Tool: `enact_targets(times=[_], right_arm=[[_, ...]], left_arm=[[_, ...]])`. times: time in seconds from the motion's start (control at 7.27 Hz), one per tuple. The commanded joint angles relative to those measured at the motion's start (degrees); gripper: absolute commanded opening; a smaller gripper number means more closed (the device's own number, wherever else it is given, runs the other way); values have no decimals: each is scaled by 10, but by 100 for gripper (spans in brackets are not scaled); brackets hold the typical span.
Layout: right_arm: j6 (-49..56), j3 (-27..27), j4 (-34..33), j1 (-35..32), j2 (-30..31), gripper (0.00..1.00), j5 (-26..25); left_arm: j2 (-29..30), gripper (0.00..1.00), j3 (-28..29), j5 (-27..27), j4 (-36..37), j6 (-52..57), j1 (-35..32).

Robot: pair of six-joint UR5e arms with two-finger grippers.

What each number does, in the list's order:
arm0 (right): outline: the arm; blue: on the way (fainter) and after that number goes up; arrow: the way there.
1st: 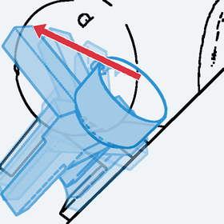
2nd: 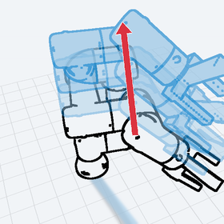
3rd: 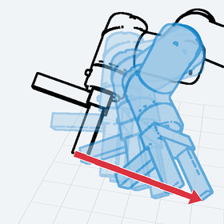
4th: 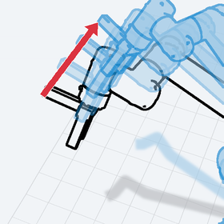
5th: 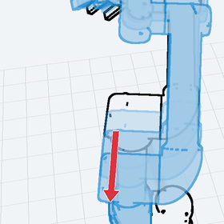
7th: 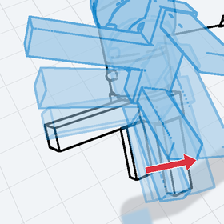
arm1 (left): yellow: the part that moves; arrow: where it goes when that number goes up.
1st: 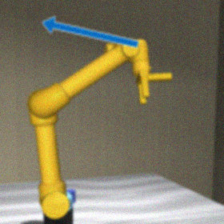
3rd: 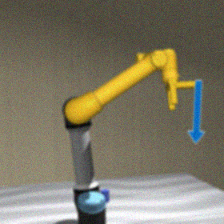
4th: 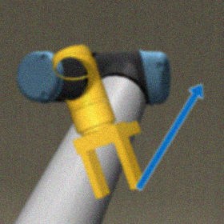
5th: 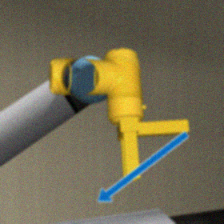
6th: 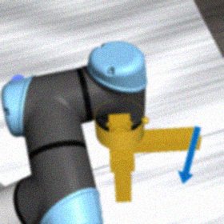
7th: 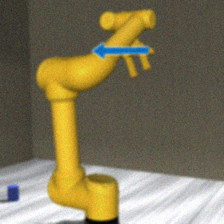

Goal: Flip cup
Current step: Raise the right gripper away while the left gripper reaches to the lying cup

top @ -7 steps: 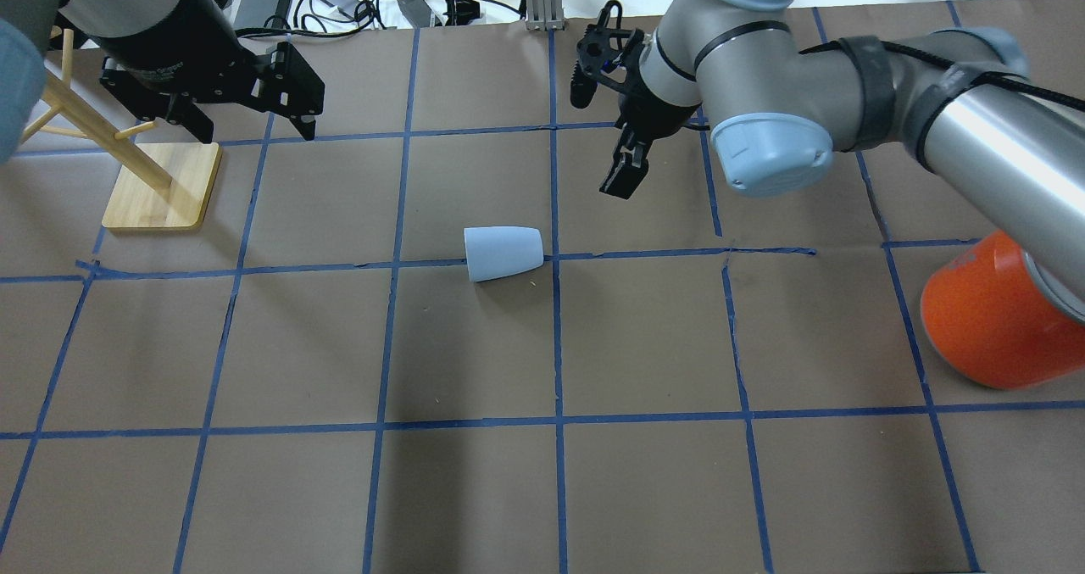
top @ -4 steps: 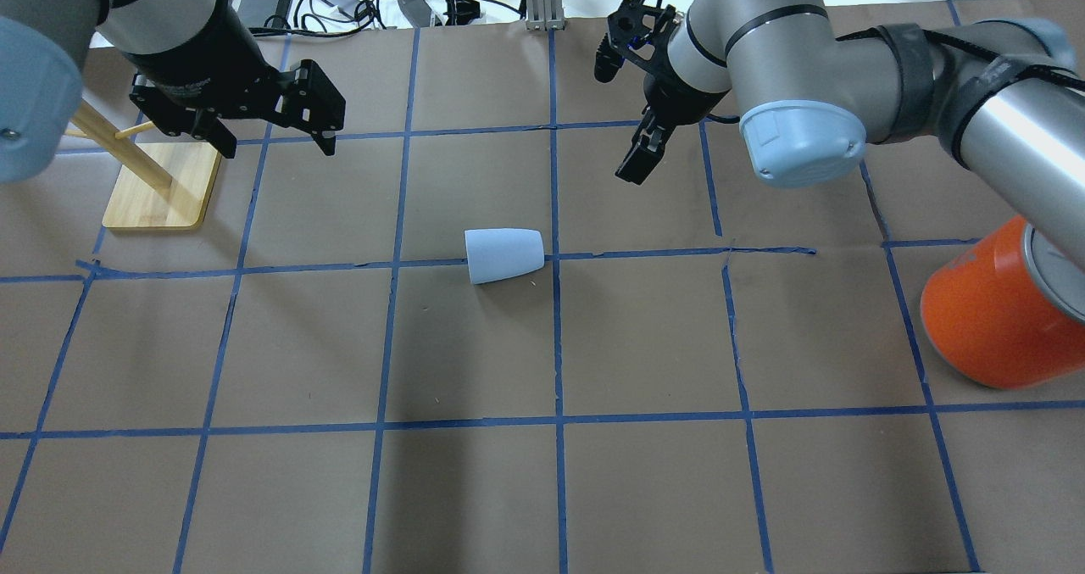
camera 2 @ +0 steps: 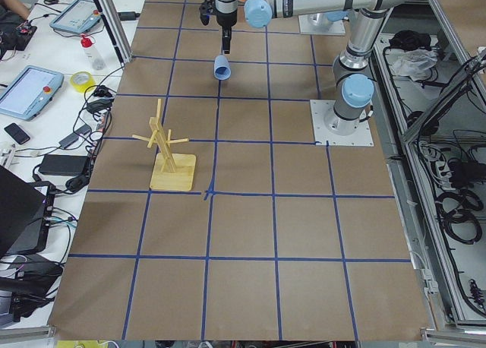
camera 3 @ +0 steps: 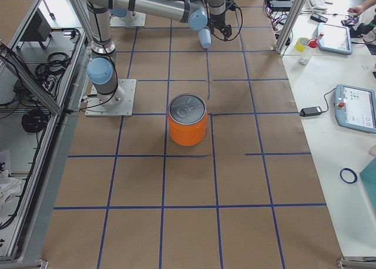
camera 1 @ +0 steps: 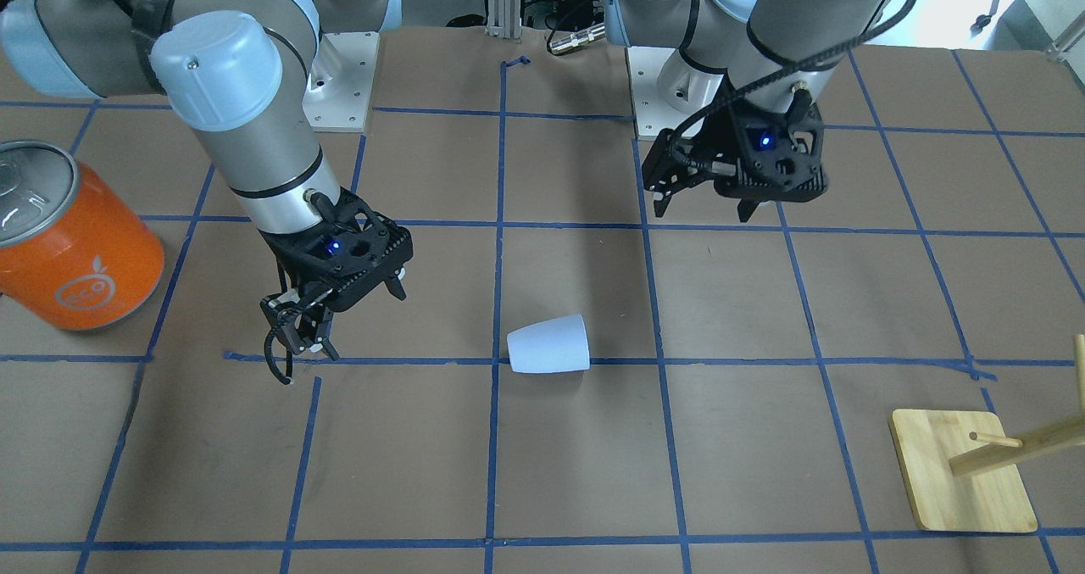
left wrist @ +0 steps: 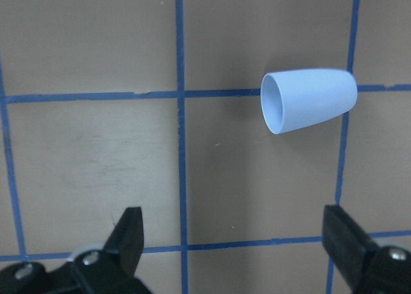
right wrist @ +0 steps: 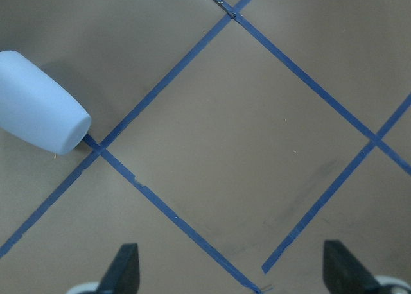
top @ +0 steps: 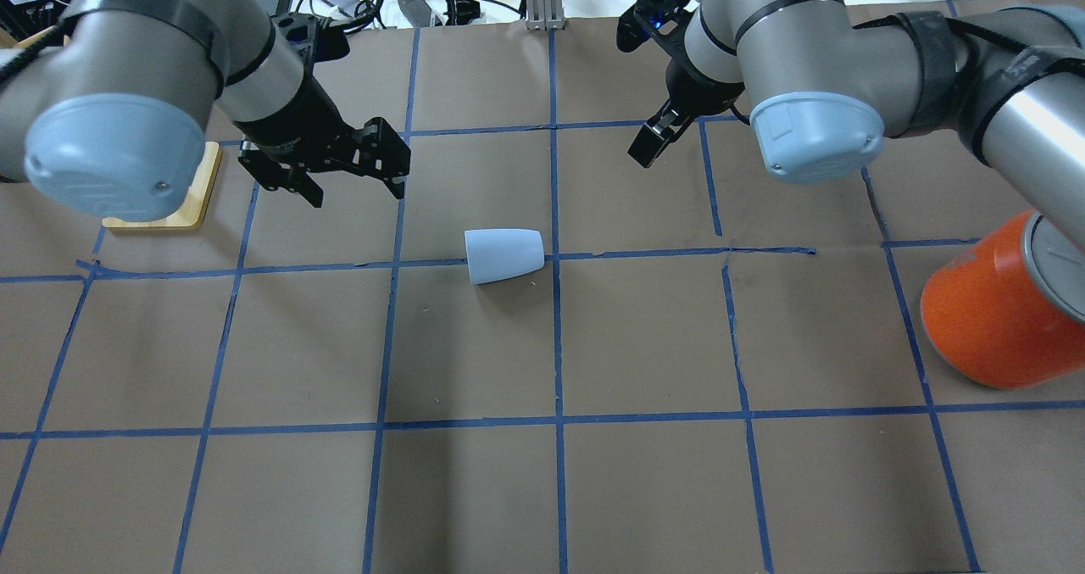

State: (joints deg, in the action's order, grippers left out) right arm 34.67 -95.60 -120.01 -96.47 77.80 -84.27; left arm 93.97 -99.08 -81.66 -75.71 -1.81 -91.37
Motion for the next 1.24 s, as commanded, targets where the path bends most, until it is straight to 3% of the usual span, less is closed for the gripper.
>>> enact_targets(times=[0.0, 0.41, 0.55, 0.83, 1.1], right_arm=[[-117, 2, 3, 0, 2, 100, -9], [-228, -2, 0, 6, 25, 100, -65], [-271, -4, 12, 5, 31, 100, -94], [-289, -6, 41, 5, 32, 100, -106], [-352, 0, 44, 5, 36, 100, -105]], left_arm=[[56, 100, -18, 19, 83, -5, 4], [127, 100, -25, 165, 112, -3, 7], [147, 100, -26, 181, 128, -2, 8], [196, 100, -28, 199, 136, 0, 8], [224, 100, -30, 264, 137, -3, 17]])
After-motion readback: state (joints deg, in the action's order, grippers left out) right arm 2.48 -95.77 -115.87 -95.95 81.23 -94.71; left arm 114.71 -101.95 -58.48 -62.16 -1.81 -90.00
